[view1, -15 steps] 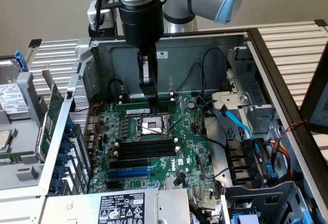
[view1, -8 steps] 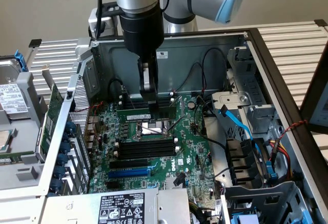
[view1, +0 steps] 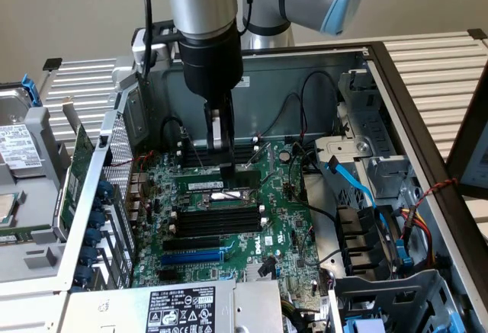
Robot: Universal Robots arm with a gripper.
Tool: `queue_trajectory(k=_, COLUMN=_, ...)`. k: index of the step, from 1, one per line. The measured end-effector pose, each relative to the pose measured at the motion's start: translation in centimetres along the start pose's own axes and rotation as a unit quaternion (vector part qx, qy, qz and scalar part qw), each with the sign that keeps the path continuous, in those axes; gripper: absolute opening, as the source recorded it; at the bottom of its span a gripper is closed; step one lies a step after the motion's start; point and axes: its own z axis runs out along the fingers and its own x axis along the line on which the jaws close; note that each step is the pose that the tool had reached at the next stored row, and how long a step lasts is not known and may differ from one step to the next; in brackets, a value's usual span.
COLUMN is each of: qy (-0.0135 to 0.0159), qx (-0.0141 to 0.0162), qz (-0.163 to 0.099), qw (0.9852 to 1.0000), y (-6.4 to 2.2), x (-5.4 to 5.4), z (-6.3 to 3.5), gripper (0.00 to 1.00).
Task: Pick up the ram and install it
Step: 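Pick up the ram and move it above insertion slot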
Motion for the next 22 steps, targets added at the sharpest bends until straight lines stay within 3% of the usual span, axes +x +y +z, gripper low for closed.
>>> queue_trajectory(k=17, qy=-0.0003, qx=0.0004, qz=-0.001, qw=1.0, y=0.1, x=0.55, z=0.45, gripper=0.12)
queue_trajectory(k=22, qy=-0.003, qx=0.0005, qz=-0.005, qw=1.0, y=0.11, x=0.58, z=0.63, gripper=0.12)
